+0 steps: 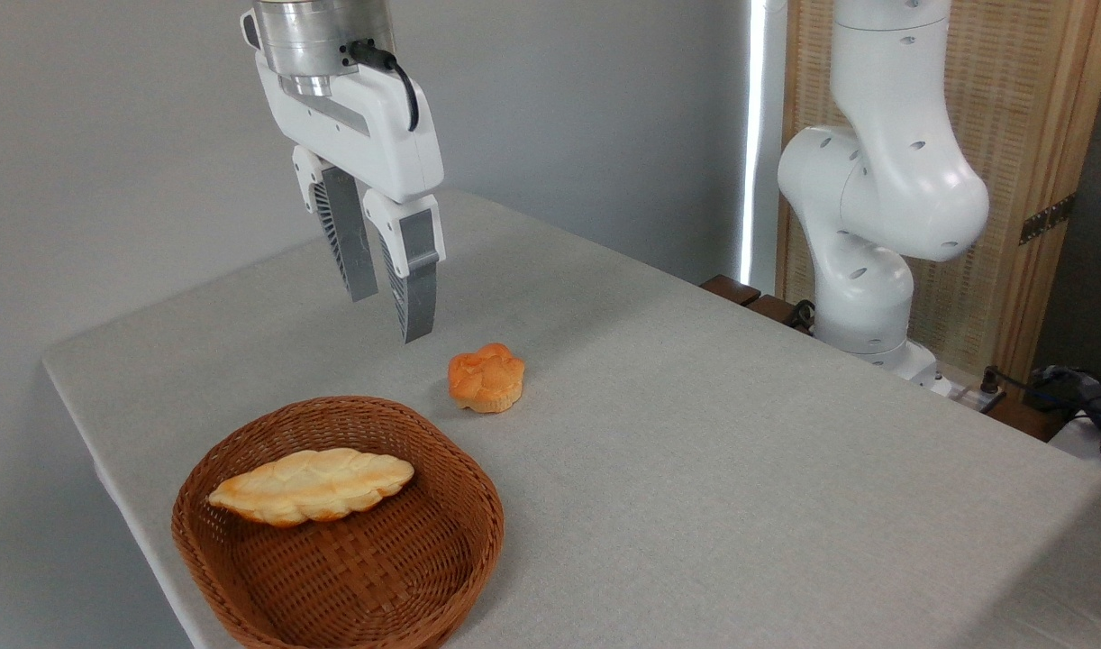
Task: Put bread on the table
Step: 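Open the gripper and raise it away from the bun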
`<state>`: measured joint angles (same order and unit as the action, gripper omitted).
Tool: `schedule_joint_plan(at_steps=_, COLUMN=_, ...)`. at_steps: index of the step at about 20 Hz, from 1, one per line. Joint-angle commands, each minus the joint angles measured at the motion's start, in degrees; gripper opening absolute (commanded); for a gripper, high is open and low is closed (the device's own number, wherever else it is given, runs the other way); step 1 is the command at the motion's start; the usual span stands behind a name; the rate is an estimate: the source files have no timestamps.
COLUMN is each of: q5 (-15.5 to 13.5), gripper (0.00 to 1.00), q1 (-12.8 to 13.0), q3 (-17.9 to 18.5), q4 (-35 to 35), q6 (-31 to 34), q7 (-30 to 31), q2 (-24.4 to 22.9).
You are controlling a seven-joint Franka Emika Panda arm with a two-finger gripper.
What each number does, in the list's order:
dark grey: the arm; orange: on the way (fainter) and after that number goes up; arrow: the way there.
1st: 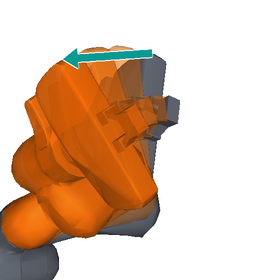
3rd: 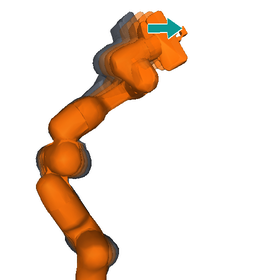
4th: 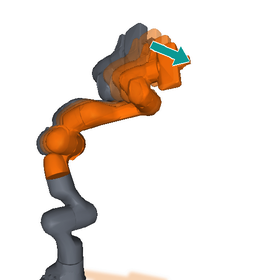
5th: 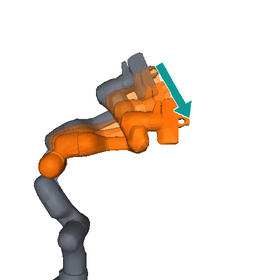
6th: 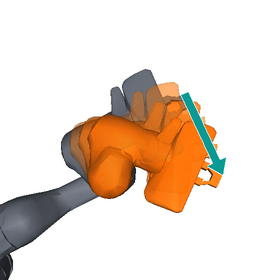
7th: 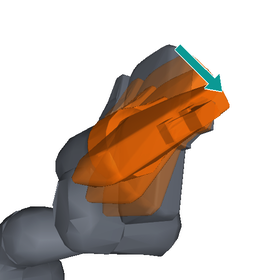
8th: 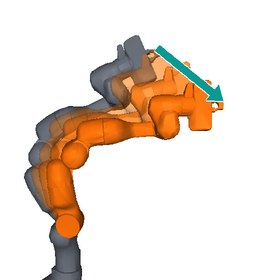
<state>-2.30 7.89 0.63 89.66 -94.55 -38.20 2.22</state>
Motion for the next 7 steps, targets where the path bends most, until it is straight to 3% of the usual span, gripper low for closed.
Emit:
schedule_joint_plan(at_steps=1, q5=0.8, gripper=1.0, q1=0.4, q3=0.3, q4=0.0, q6=1.7, q7=0.7, q2=-0.5)
schedule_joint_plan(at_steps=7, q5=0.8, gripper=1.0, q1=0.4, q3=0.3, q4=0.0, q6=1.7, q7=0.3, q2=-0.7)
